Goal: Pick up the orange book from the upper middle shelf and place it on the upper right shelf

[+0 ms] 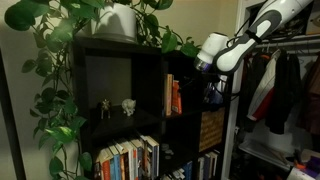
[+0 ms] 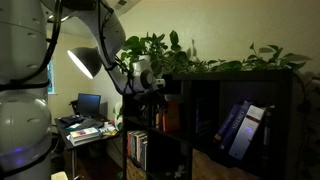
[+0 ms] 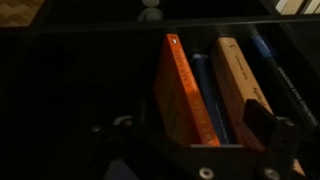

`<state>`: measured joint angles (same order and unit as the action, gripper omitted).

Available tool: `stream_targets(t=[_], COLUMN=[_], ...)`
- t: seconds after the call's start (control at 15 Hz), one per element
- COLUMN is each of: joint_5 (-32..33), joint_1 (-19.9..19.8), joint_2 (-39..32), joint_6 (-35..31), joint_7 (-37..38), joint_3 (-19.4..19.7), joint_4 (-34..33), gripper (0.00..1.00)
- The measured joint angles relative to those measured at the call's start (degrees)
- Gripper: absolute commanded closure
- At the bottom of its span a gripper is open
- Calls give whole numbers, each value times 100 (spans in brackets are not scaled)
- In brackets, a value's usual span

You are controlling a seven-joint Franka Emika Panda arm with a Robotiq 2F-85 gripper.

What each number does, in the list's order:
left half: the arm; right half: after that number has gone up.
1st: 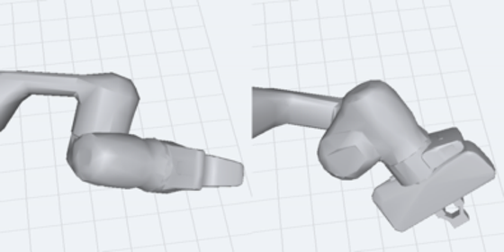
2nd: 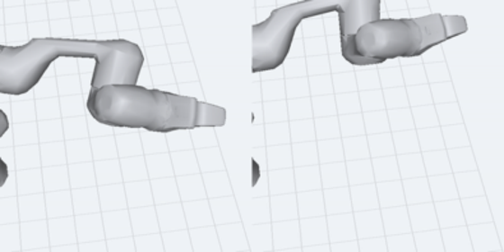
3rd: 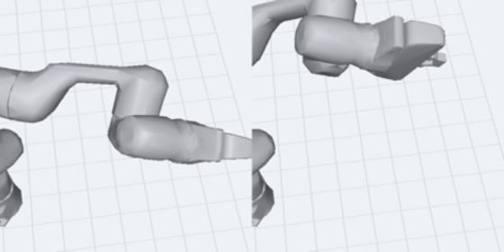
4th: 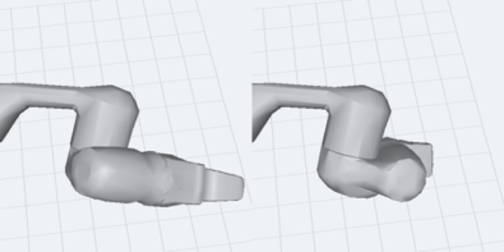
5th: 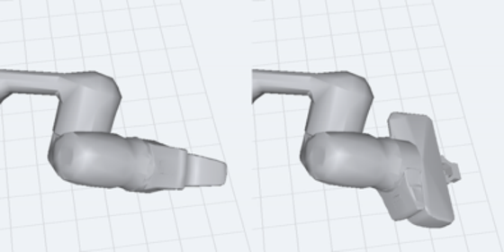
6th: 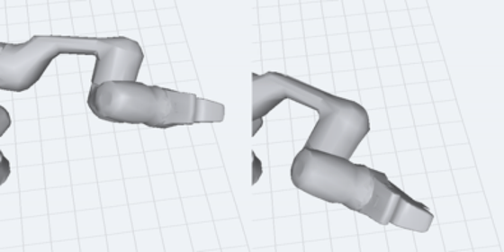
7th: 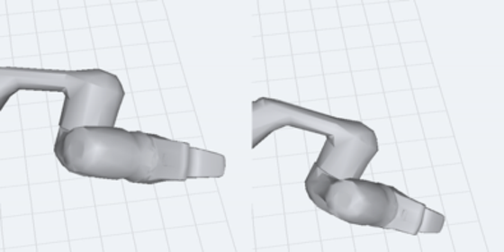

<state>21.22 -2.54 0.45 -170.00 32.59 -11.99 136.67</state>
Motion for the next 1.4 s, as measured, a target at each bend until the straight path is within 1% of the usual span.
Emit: stream_targets(t=[0.13, 0.33, 0.53, 0.67, 0.73, 0.8, 1.0, 1.27, 1.4], joint_5=[629, 1557, 2147, 2340, 2411, 2487, 2728, 3174, 3361], joint_1=[-74, -110, -95, -41, -10, 9, 34, 91, 108], joint_2=[-121, -309, -536, -694, -764, -808, -896, -910, -913], joint_6=[-124, -142, -142, -142, -141, -141, -141, -142, -142], joint_7=[500, 1258, 1825, 2070, 2169, 2255, 2448, 2728, 2866], joint_3=[79, 223, 264, 263, 263, 271, 279, 284, 285], joint_4=[-174, -496, -768, -896, -944, -970, -1022, -1093, -1119], gripper=[0, 0, 0, 0, 17, 26, 47, 74, 85])
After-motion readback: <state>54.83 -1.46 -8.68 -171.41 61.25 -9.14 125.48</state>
